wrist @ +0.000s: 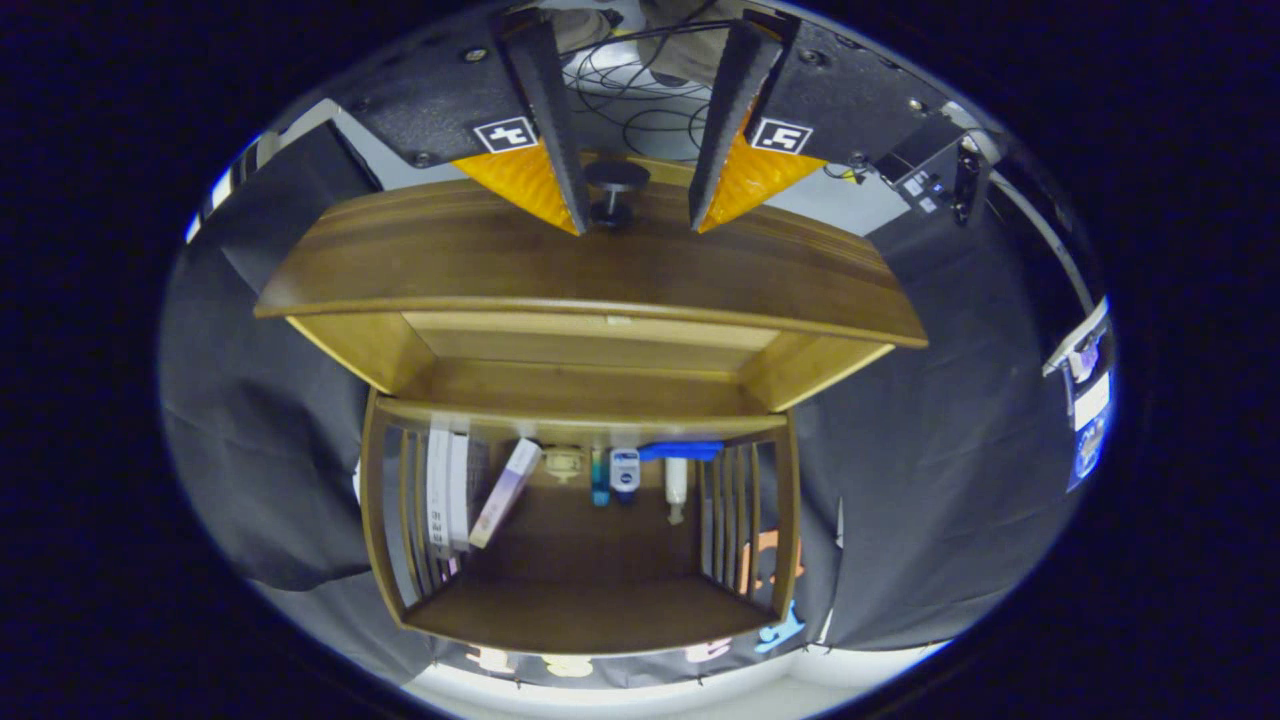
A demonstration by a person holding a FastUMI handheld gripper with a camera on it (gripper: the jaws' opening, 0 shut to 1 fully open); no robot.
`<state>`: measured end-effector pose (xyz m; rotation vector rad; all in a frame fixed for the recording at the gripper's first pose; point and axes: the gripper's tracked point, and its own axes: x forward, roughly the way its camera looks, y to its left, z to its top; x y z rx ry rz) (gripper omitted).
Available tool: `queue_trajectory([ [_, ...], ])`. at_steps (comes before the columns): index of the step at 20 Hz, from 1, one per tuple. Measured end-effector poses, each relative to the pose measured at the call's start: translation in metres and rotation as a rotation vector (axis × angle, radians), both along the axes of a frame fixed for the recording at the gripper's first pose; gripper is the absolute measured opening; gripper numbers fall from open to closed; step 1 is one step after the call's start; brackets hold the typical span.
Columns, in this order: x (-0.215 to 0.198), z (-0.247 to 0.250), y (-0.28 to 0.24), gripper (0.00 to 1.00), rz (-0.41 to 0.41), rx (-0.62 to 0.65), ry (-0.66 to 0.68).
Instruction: Pull open the drawer, take out the items inside it, and place them on the countertop above the cabinet.
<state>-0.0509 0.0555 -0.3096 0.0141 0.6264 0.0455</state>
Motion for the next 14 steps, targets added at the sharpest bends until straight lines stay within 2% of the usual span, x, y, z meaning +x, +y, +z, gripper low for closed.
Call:
queue_trajectory([
  [4, 0.018, 0.034, -0.004, 0.76, 0.032, 0.034, 0.018],
  [9, 0.058, 0.053, -0.018, 0.77, 0.047, 0.062, 0.053],
  [14, 0.095, 0.038, -0.024, 0.77, 0.047, 0.114, 0.213],
])
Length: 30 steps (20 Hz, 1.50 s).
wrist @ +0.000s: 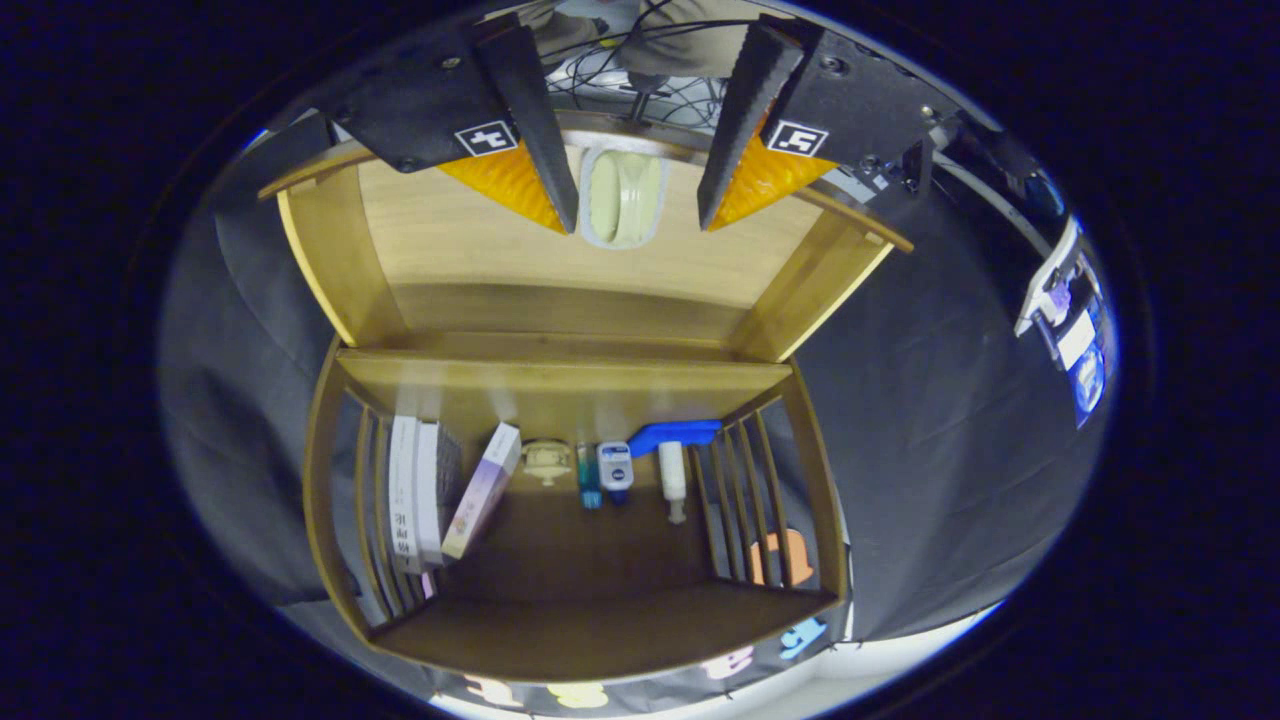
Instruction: Pull open the drawer, take out the items inside it, and place them on the countertop above the cabinet.
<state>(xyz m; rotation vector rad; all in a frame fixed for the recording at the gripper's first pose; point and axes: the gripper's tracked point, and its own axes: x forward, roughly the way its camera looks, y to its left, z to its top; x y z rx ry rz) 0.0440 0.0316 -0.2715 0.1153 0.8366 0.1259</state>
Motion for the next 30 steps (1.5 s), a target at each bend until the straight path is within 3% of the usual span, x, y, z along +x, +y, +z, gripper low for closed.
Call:
queue_trajectory([
  [6, 0.026, -0.035, 0.013, 0.76, 0.056, -0.006, 0.192],
  [15, 0.039, -0.091, 0.021, 0.71, 0.054, -0.020, 0.419],
  [18, 0.039, -0.101, 0.016, 0.63, 0.033, -0.062, 0.442],
  [21, 0.042, -0.108, 0.010, 0.48, 0.036, -0.109, 0.441],
  [23, 0.041, -0.108, 0.007, 0.47, 0.052, -0.133, 0.437],
  [26, 0.043, -0.107, 0.011, 0.39, 0.052, -0.110, 0.436],
  [28, 0.046, -0.105, 0.010, 0.23, 0.039, -0.090, 0.432],
  [30, 0.047, -0.100, 0.006, 0.21, 0.020, -0.077, 0.428],
])
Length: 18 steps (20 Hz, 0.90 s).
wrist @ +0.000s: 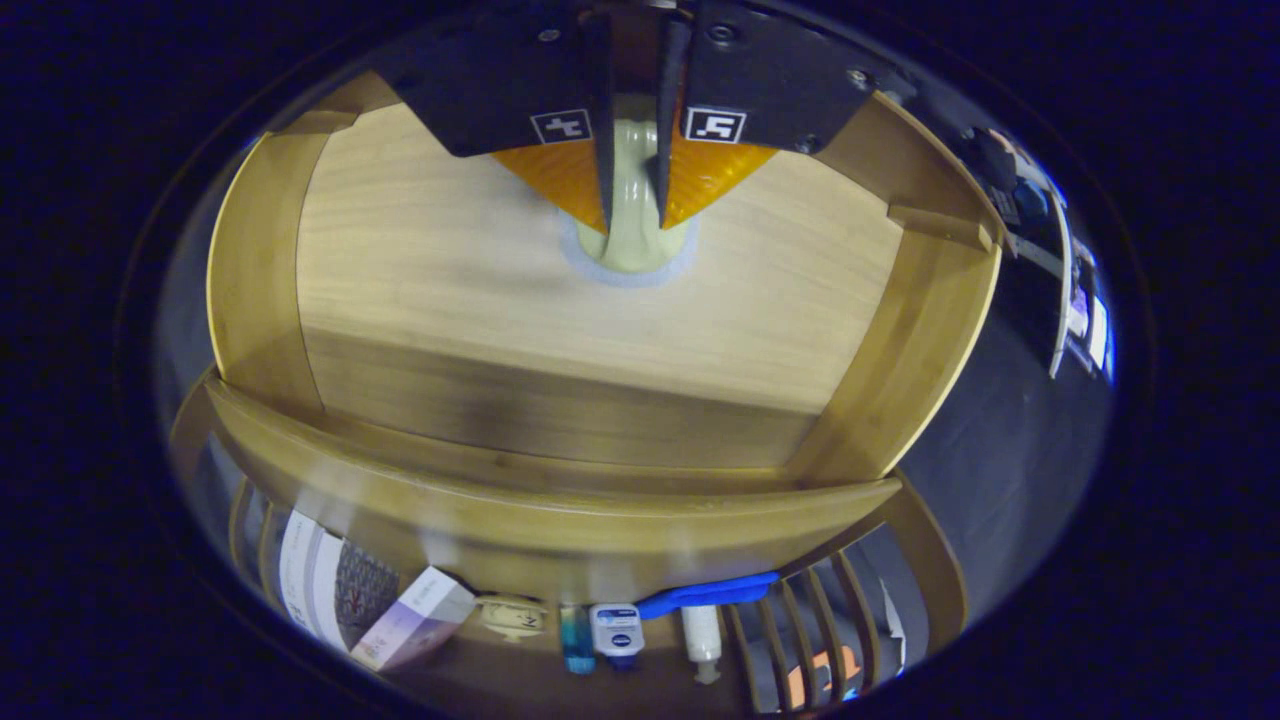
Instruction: Pull open the drawer, take out the items inside it, and place them on the countertop above the cabinet.
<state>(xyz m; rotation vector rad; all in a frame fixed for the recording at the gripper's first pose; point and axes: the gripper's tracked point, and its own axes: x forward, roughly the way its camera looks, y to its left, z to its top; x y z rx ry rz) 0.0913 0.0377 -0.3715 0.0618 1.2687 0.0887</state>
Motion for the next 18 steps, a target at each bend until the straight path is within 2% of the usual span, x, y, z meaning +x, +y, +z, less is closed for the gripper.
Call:
queue_trajectory([
  [10, 0.029, 0.066, -0.022, 0.19, 0.033, -0.064, -0.097],
  [18, 0.086, 0.121, -0.032, 0.19, 0.059, -0.117, -0.159],
])
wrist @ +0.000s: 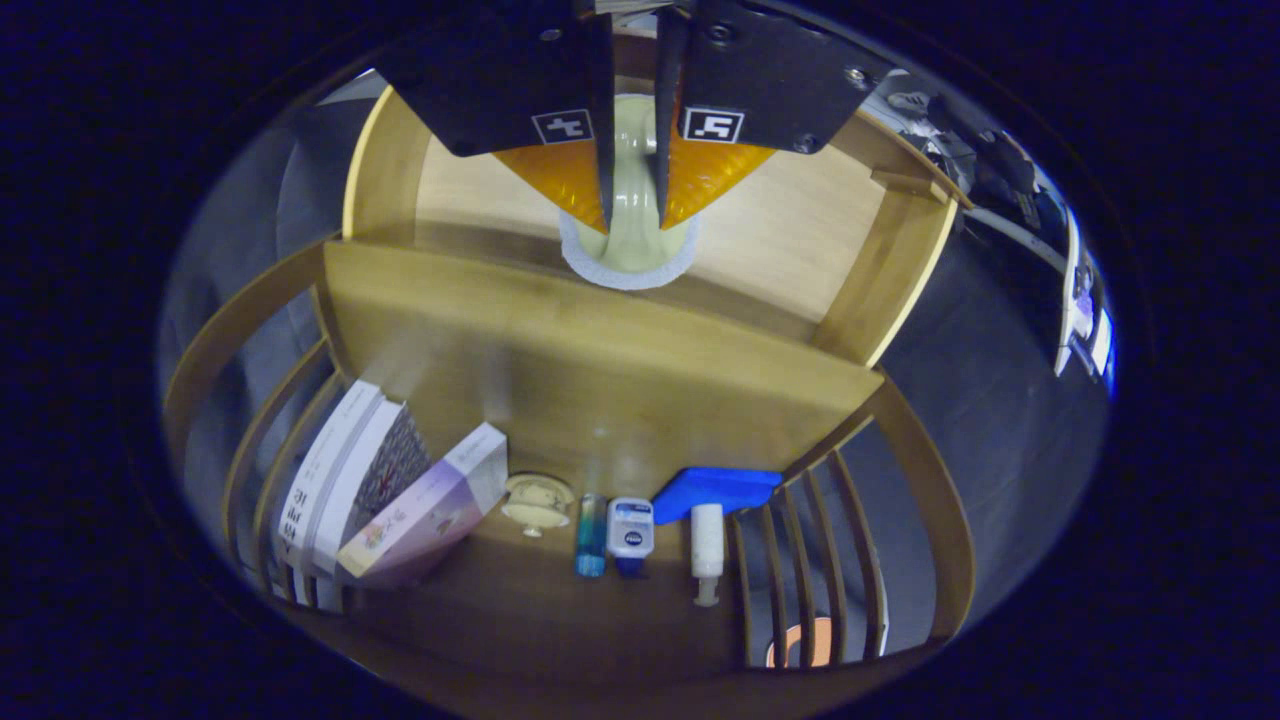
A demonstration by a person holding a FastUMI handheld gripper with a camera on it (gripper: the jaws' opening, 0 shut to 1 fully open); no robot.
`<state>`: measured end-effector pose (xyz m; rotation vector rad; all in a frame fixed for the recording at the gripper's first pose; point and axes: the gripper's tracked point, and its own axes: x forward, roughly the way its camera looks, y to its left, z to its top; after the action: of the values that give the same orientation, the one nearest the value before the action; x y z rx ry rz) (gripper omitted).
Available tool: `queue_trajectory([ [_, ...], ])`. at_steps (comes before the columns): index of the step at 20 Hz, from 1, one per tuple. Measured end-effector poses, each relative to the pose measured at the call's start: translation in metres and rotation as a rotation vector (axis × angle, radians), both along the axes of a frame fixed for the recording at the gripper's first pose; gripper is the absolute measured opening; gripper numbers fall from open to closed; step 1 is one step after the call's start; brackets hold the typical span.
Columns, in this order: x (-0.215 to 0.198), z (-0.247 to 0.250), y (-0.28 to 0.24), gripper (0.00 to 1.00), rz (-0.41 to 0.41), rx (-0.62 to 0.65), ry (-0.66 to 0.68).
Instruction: Pull open the drawer, take out the items inside it, and place them on the countertop above the cabinet.
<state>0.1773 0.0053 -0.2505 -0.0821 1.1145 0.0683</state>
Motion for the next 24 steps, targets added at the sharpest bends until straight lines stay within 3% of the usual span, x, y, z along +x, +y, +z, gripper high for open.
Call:
queue_trajectory([
  [5, 0.050, 0.023, -0.015, 0.19, -0.031, -0.036, -0.045],
  [13, 0.119, 0.014, -0.031, 0.19, -0.083, -0.069, -0.053],
  [22, 0.163, -0.029, -0.034, 0.19, -0.139, -0.100, -0.067],
  [24, 0.167, -0.033, -0.033, 0.24, -0.140, -0.112, -0.076],
])
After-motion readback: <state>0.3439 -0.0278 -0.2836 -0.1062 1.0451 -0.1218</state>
